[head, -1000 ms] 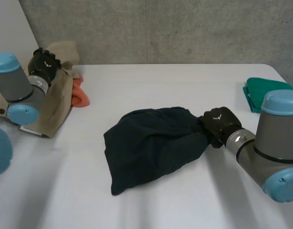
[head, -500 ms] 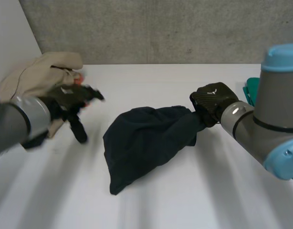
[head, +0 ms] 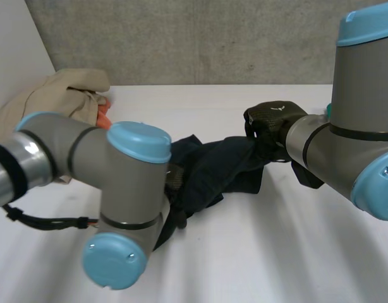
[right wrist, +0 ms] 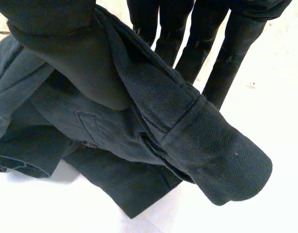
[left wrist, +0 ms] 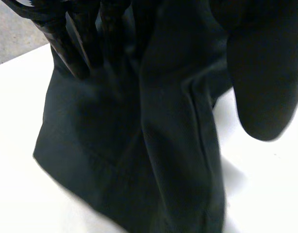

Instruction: Fold the laundry.

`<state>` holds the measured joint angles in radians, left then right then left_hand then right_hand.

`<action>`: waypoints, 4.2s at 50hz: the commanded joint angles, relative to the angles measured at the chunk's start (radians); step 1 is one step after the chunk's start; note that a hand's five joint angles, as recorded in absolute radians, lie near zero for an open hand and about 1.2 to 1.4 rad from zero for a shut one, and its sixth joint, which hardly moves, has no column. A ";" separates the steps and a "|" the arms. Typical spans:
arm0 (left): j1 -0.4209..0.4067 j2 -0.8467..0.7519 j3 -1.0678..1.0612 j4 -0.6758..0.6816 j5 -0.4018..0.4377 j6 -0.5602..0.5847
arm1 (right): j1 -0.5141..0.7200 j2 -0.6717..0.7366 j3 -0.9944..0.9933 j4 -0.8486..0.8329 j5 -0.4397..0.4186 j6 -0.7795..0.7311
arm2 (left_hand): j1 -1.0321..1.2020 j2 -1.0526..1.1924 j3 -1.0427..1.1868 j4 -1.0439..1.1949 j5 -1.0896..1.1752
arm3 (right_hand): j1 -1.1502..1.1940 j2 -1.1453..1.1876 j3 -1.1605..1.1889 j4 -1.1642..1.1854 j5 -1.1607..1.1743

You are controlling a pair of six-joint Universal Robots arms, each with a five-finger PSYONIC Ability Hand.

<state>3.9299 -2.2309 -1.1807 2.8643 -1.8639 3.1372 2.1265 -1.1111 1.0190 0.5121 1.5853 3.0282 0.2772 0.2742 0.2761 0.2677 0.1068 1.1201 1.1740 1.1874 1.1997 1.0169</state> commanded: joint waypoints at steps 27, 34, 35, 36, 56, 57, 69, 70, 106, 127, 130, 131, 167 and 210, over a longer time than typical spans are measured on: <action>0.250 -0.052 0.465 0.056 0.148 0.820 | -0.073 0.126 -0.129 -0.179 -0.096 -0.758 | 1.119 1.122 1.120 1.129 1.115 | 0.276 0.222 0.209 0.197 0.205; 0.301 -0.095 0.904 0.447 0.181 0.791 | -0.108 0.195 -0.434 -0.640 -0.016 -0.534 | 1.119 1.122 1.120 1.129 1.115 | 0.276 0.222 0.209 0.197 0.205; 0.307 -0.090 0.927 0.543 0.196 0.769 | -0.111 0.197 -0.442 -0.705 -0.013 -0.513 | 1.119 1.122 1.120 1.129 1.115 | 0.276 0.222 0.209 0.197 0.205; 0.308 -0.087 0.931 0.570 0.201 0.758 | -0.114 0.194 -0.444 -0.827 -0.013 -0.471 | 1.119 1.122 1.120 1.129 1.115 | 0.276 0.222 0.209 0.197 0.205; 0.335 0.016 0.281 0.727 0.259 0.624 | -0.134 0.165 -0.053 -0.896 -0.091 -0.350 | 1.119 1.122 1.120 1.129 1.115 | 0.276 0.222 0.209 0.197 0.205; 0.330 0.008 0.212 0.716 0.252 0.626 | -0.134 0.165 -0.021 -0.894 -0.099 -0.347 | 1.119 1.122 1.120 1.129 1.115 | 0.276 0.222 0.209 0.197 0.205; 0.310 0.099 -0.220 0.610 0.203 0.679 | -0.123 0.130 0.398 -0.690 -0.206 -0.436 | 1.119 1.122 1.120 1.129 1.115 | 0.276 0.222 0.209 0.197 0.205; 0.313 0.109 -0.237 0.601 0.201 0.685 | -0.120 0.114 0.408 -0.657 -0.205 -0.433 | 1.119 1.122 1.120 1.129 1.115 | 0.276 0.222 0.209 0.197 0.205; 0.284 0.091 0.318 0.055 0.103 0.911 | -0.168 0.119 -0.160 -0.180 -0.085 -0.622 | 1.119 1.122 1.120 1.129 1.115 | 0.276 0.222 0.209 0.197 0.205; 0.298 0.165 0.317 0.464 0.118 0.716 | -0.168 0.165 -0.235 -0.885 -0.168 -0.376 | 1.119 1.122 1.120 1.129 1.115 | 0.276 0.222 0.209 0.197 0.205; 0.296 0.155 0.222 0.475 0.134 0.718 | -0.175 0.162 -0.131 -0.851 -0.165 -0.374 | 1.119 1.122 1.120 1.129 1.115 | 0.276 0.222 0.209 0.197 0.205; 0.296 0.152 0.196 0.478 0.137 0.718 | -0.180 0.160 -0.100 -0.845 -0.165 -0.373 | 1.119 1.122 1.120 1.129 1.115 | 0.276 0.222 0.209 0.197 0.205; 0.020 0.330 -0.424 -0.158 0.044 0.673 | -0.341 -0.070 0.469 0.218 -0.263 -0.903 | 1.119 1.122 1.120 1.129 1.115 | 0.276 0.222 0.209 0.197 0.205; 0.184 -0.507 0.874 0.470 0.080 0.877 | -0.278 0.490 -0.163 -0.704 0.027 -0.557 | -0.103 -0.100 -0.102 -0.093 -0.107 | -0.946 -0.999 -1.013 -1.025 -1.017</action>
<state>4.1242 -2.7709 -0.2403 3.1830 -1.6673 4.0049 1.8608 -0.5935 0.8638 -0.1972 1.5697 2.4186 0.1961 0.2075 0.2065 0.2004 0.0471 0.2228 0.2101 0.2086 0.2138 0.0486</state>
